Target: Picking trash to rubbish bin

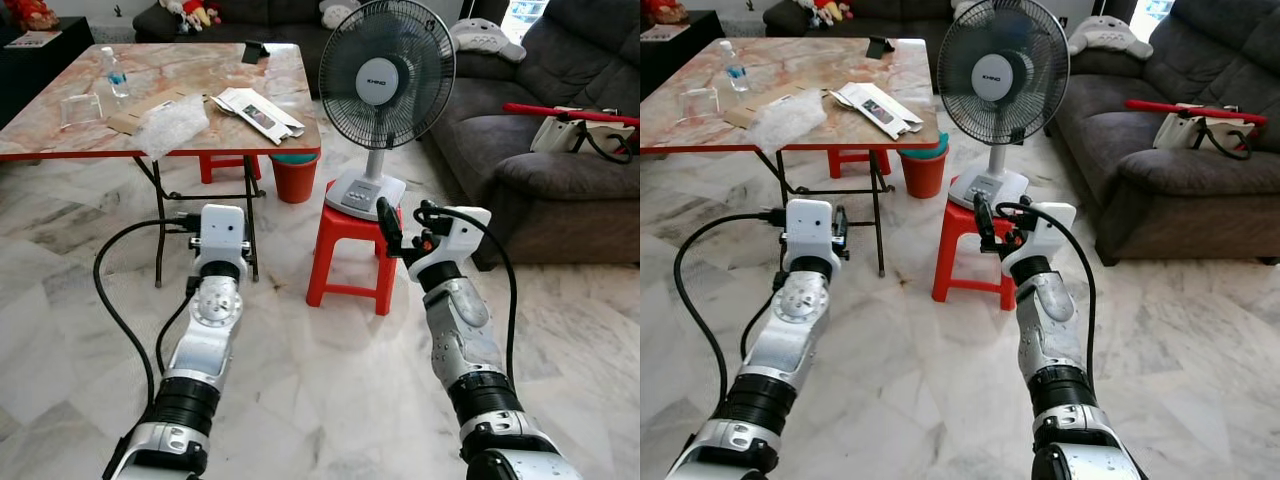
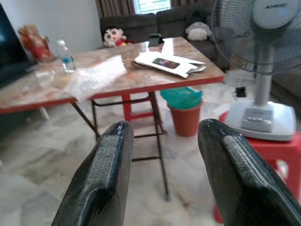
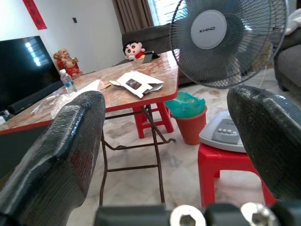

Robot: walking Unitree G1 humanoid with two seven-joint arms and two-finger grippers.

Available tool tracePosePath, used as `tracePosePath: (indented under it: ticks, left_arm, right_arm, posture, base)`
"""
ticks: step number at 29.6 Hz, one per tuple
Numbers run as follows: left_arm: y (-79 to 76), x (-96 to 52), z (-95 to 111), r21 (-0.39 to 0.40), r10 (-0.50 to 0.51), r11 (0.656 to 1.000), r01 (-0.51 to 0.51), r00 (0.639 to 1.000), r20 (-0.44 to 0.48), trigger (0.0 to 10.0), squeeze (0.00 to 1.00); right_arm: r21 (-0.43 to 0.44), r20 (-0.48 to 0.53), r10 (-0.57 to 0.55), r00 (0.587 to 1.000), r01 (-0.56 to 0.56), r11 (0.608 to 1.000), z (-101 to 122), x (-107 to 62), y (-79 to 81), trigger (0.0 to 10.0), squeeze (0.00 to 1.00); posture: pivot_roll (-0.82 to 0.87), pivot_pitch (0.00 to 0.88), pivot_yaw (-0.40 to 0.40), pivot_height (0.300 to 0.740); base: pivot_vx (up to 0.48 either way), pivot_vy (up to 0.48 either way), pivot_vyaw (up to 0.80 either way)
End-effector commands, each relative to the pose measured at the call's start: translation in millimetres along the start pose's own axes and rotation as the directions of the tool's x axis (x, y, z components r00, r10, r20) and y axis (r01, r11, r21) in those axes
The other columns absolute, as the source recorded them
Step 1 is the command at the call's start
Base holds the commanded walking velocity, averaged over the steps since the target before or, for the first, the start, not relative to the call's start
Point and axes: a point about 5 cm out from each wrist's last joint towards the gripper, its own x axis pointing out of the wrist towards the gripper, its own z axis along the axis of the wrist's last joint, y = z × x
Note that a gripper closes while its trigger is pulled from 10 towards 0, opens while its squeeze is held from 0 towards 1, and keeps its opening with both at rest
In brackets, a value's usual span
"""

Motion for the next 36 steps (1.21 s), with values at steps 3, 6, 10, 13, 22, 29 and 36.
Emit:
tracePosePath:
  ticks: [3,6,10,13,22,29,36]
  left_arm:
    - [-3.2,-2.0,12.1,-0.058,-0.005,0.998,0.007,0.999,0.031,10.0,0.0]
    - [-4.0,-3.1,11.7,-0.058,0.001,0.998,0.0,1.0,0.018,10.0,0.0]
    - [-5.2,-2.5,16.2,-0.026,-0.002,1.0,0.003,1.0,0.013,10.0,0.0]
    - [-3.3,-0.6,16.0,-0.016,0.011,1.0,-0.011,1.0,0.001,10.0,0.0]
    - [0.4,-0.8,18.0,-0.012,0.026,1.0,-0.026,1.0,-0.009,10.0,0.0]
    - [1.6,-1.0,20.0,-0.008,0.034,0.999,-0.035,0.999,-0.011,10.0,0.0]
    - [5.6,-1.9,21.8,-0.001,0.051,0.999,-0.051,0.999,-0.007,10.0,0.0]
  right_arm:
    - [-0.034,0.004,0.035,0.999,-0.035,0.999,10.6,5.8,5.6,10.0,0.0]
    - [-0.046,0.0,0.044,0.999,-0.044,0.998,11.5,6.3,7.7,10.0,0.0]
    - [-0.081,-0.018,0.048,0.999,-0.049,0.995,10.7,8.2,11.8,10.0,0.0]
    - [-0.037,-0.021,0.059,0.998,-0.059,0.998,9.7,8.8,15.4,10.0,0.0]
    - [-0.03,-0.031,0.071,0.997,-0.072,0.997,9.4,8.3,18.7,10.0,0.0]
    - [-0.036,-0.03,0.089,0.996,-0.09,0.995,10.2,8.4,22.0,10.0,0.0]
    - [-0.013,-0.043,0.088,0.995,-0.089,0.996,8.5,8.4,23.0,10.0,0.0]
  posture:
    - [-0.02,0.0,-0.046,0.74]
    - [-0.02,0.0,-0.049,0.74]
    - [-0.02,0.0,-0.052,0.74]
    - [-0.02,0.0,-0.051,0.74]
    - [-0.01,0.0,-0.05,0.74]
    - [-0.01,0.0,-0.058,0.74]
    - [-0.01,0.0,-0.064,0.74]
  base:
    - [0.0,0.0,0.0]
    - [0.0,0.0,0.0]
    - [0.148,0.0,0.32]
    - [0.336,0.0,0.63]
    - [0.349,0.0,0.2]
    - [0.348,0.0,0.22]
    - [0.348,0.0,0.19]
